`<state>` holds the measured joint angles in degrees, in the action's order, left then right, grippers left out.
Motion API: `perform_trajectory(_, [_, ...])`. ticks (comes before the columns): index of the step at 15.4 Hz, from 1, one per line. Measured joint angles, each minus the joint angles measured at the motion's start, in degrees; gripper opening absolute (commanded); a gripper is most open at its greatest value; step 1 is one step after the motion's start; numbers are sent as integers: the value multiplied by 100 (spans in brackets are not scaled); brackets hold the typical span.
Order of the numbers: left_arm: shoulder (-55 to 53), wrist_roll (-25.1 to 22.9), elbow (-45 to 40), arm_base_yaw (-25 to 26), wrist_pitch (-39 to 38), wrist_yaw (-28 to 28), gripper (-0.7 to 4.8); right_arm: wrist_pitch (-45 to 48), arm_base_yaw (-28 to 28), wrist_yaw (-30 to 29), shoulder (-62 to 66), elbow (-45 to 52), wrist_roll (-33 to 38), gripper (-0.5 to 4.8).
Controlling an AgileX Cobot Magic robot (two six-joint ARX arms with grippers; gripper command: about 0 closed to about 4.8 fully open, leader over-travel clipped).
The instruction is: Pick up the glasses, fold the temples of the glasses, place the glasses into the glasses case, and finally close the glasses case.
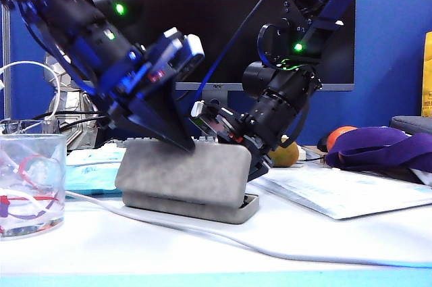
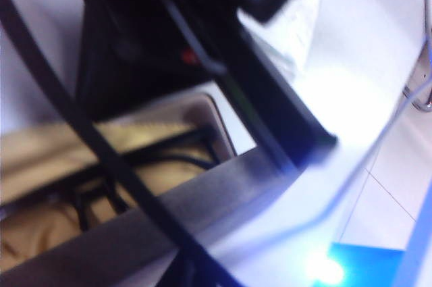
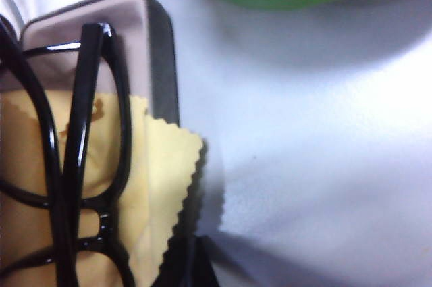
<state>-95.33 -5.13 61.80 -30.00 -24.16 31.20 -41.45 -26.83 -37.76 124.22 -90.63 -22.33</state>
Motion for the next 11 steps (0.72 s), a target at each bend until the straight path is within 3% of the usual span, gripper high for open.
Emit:
perform_trajectory(7, [-608,0,-4,-256,586,-345,-5,-4,11,55,-4,9,0,-1])
perform_trajectory(11, [-4,111,-17,-326,511,-367,-5,2,129,621,-614,-52,20,-1])
